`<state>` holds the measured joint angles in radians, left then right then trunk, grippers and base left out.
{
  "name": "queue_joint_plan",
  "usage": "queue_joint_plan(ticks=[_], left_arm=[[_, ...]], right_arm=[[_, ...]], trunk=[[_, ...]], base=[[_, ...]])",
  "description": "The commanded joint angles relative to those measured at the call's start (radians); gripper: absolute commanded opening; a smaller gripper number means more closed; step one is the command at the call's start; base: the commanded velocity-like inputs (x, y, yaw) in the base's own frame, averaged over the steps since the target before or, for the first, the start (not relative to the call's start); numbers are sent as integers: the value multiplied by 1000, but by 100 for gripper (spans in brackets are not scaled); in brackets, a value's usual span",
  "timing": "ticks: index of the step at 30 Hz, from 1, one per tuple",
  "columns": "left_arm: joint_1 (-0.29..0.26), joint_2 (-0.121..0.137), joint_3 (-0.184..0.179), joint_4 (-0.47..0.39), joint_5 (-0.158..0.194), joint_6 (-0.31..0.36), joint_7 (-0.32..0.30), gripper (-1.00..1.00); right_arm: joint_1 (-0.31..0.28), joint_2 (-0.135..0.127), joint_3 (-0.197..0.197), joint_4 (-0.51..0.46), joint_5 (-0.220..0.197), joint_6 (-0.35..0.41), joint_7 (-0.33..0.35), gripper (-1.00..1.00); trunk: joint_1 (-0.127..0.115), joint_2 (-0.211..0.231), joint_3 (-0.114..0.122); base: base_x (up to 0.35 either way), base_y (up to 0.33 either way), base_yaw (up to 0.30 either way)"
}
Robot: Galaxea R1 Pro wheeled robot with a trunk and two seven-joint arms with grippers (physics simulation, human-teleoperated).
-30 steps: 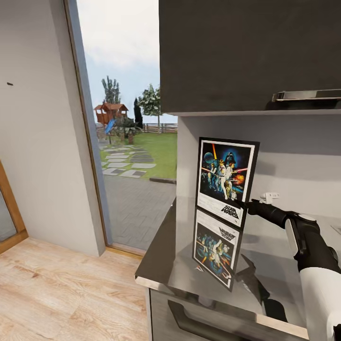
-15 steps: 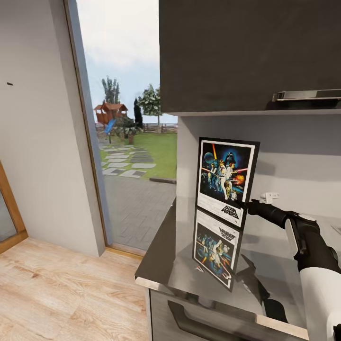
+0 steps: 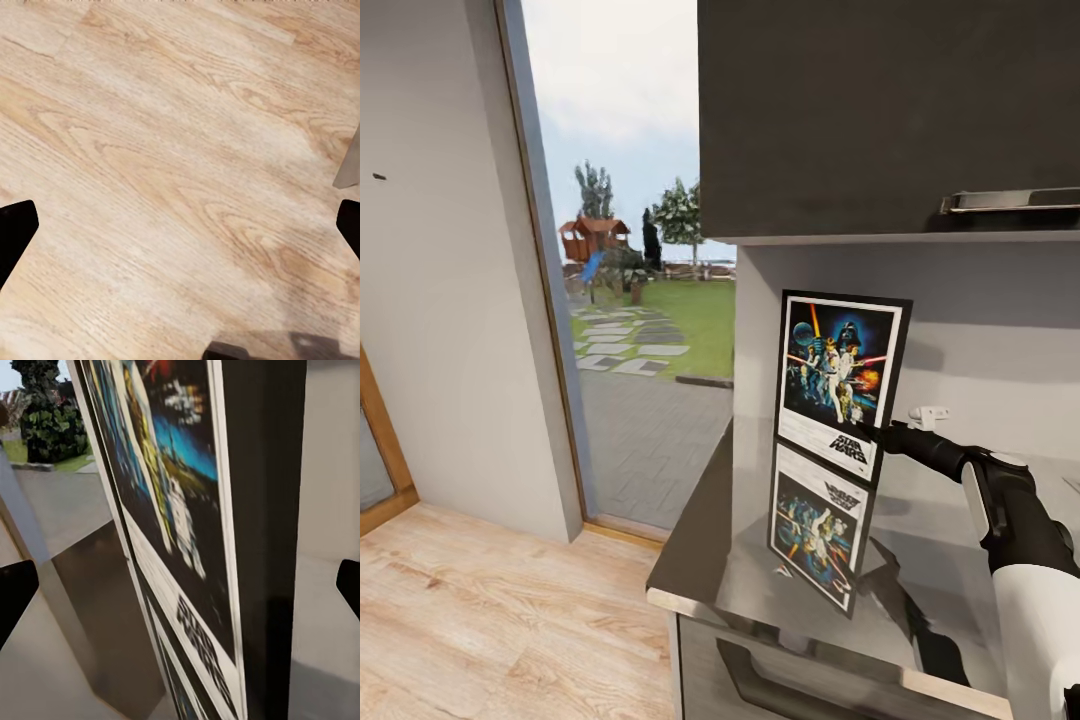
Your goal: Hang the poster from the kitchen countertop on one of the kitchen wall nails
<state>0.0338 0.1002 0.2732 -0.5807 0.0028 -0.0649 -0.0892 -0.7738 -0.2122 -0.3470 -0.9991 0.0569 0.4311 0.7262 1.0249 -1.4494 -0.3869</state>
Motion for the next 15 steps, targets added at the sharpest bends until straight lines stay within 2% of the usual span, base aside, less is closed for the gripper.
queue_joint_plan(ticks=[1, 15], left_arm=[[0, -1, 4, -1, 0, -1, -7, 100], [0, -1, 4, -1, 0, -1, -7, 100]], right_arm=[[-1, 1, -3, -1, 6, 5, 7, 100], [-1, 1, -3, -1, 5, 6, 7, 100]], trunk=[[0, -1, -1], [0, -1, -1]], base=[[12, 8, 0], [2, 1, 0]])
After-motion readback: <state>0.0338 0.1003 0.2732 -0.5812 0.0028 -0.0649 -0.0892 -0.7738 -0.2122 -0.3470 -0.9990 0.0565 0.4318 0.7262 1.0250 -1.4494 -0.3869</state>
